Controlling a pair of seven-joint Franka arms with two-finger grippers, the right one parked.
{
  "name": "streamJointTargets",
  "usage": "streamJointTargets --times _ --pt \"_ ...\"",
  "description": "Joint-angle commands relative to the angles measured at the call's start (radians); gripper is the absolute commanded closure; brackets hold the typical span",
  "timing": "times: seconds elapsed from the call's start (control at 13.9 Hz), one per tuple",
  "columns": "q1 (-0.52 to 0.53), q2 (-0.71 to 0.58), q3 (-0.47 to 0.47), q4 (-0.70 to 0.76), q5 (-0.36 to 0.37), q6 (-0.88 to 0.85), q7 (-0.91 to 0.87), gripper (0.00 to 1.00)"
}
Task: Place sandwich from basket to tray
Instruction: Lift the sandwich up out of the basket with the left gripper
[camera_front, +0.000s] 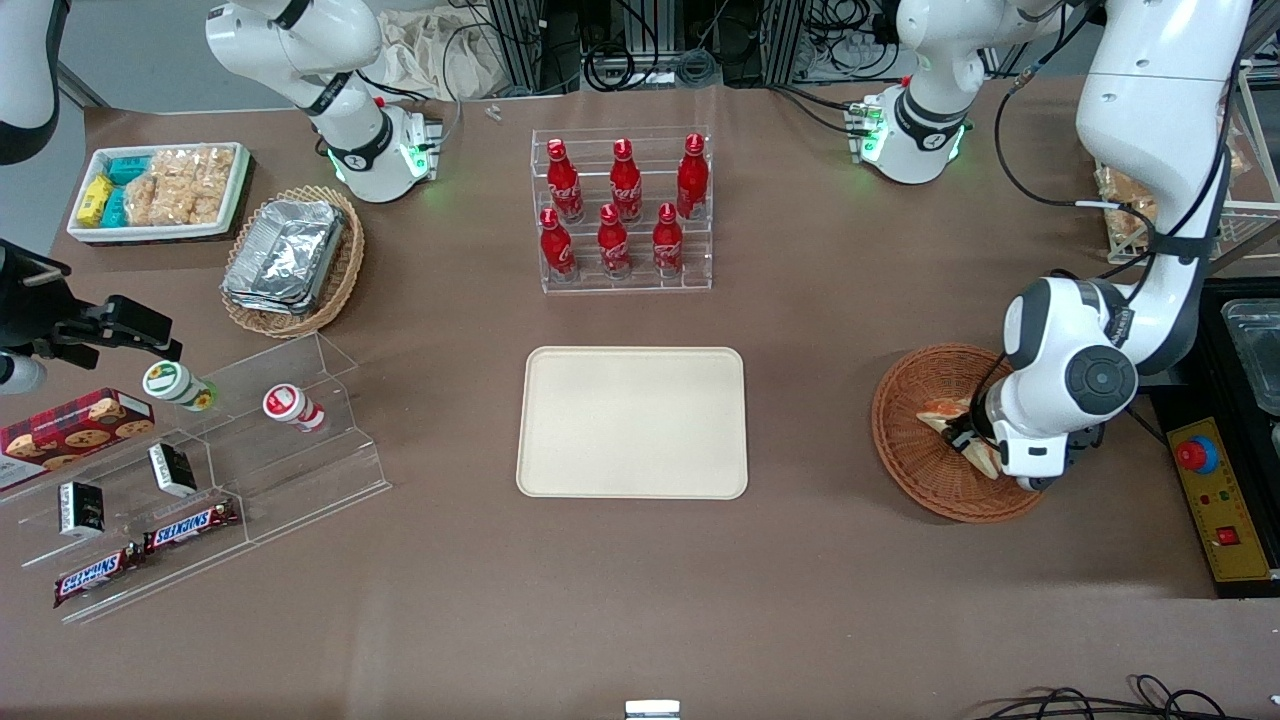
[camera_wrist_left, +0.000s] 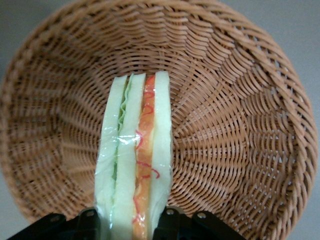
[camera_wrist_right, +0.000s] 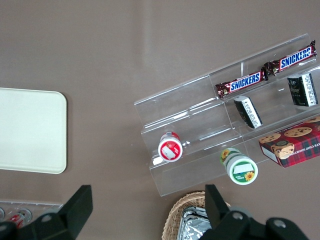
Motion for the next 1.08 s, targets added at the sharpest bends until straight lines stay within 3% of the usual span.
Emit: streamJointTargets --times 0.0,0.36,0.58,0.79,1.01 --pt "0.004 -0.035 -0.004 0.176 0.017 -0.267 0.050 1.00" --pt "-0.002 -0.084 -0.012 0.425 0.003 -0.642 0.195 1.00" --pt "-0.001 -0.152 -0.088 0.485 0.002 -0.782 0.232 1.00" --pt "-0.002 -0.175 -0.235 0.489 -0.007 -0.808 0.196 1.00" --pt "-0.007 -0.148 -0.372 0.454 -0.043 -0.689 0.140 1.00"
